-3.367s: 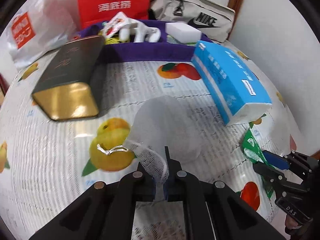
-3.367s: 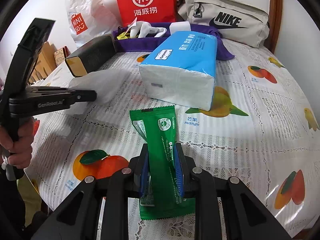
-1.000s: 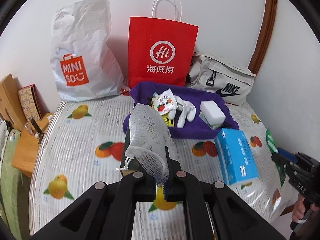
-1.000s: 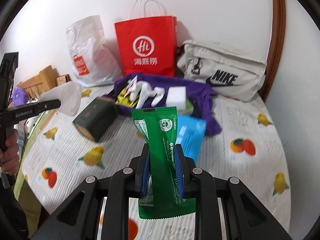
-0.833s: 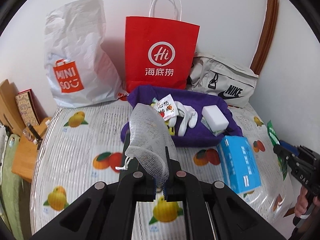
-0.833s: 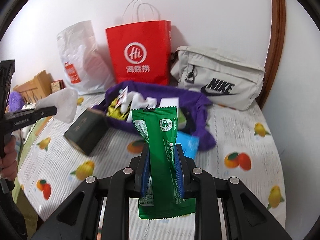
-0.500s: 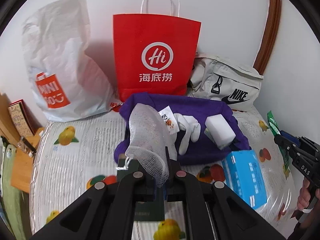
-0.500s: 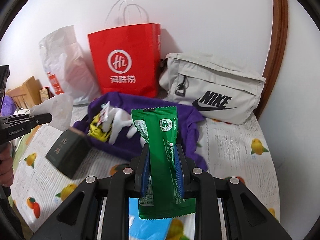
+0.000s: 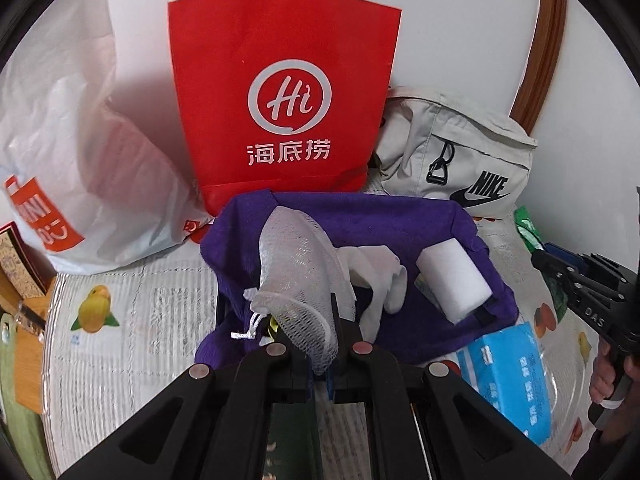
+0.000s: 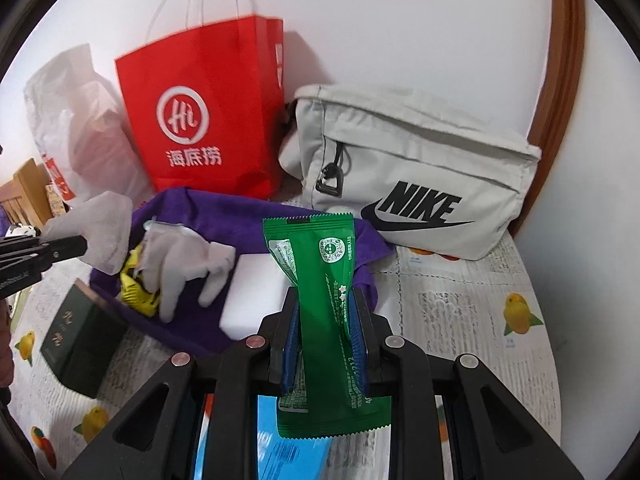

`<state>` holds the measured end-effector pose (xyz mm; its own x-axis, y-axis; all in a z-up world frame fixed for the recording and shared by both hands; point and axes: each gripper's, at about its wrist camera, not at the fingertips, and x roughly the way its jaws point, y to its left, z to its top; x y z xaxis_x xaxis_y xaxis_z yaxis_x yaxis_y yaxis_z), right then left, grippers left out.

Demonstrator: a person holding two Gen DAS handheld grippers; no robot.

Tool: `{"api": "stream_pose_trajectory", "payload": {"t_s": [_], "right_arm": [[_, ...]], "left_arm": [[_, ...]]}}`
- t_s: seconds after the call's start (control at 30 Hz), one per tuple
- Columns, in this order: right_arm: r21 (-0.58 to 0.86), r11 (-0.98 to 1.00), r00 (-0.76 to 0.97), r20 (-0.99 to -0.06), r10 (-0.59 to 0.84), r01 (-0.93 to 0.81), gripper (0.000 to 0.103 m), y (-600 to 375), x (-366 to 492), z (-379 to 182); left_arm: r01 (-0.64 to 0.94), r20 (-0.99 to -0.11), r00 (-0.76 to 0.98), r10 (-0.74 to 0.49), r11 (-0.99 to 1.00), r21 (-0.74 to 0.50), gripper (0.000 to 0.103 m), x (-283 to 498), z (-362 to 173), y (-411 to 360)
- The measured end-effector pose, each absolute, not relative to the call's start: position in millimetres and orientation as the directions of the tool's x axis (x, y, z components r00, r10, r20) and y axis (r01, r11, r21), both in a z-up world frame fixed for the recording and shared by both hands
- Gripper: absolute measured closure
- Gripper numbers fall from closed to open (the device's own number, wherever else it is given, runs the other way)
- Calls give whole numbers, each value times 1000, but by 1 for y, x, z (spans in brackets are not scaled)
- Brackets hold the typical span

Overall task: Organize soft objects
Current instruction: 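Open both tools to drop the mesh bag and sachet onto the towel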

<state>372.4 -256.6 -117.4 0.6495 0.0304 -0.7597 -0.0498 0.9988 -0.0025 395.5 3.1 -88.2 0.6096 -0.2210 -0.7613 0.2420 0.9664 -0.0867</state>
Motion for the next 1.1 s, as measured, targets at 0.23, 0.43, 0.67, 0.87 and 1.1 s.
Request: {"api": "stream_pose_trajectory", "payload": {"t_s": [0.23,0.43,0.67,0.87,1.1], "right_arm": [[-12,999,611,-791,19,-48,79,-257,403,-146],[-23,999,567,-824,2,-37,79,-259,422,-168],[-34,998,524,-851,0,-54,79,-254,440,-184],[-12,997,486,-873,26,-74,77,-251,455,-197],[55,996,469,-879,85,-76,53,-262,455,-198]], "left_arm": [[264,-770,575,-275,954,-143,98,414,-101,2],[294,-780,540,-317,939,-178,98,435,-115,-9],[274,-822,498,-276,950,-153,96,463,-143,-20],[270,-824,498,-270,951,-149,95,472,-148,-21],[252,-834,488,-257,957,-148,57,473,-147,-15]]}}
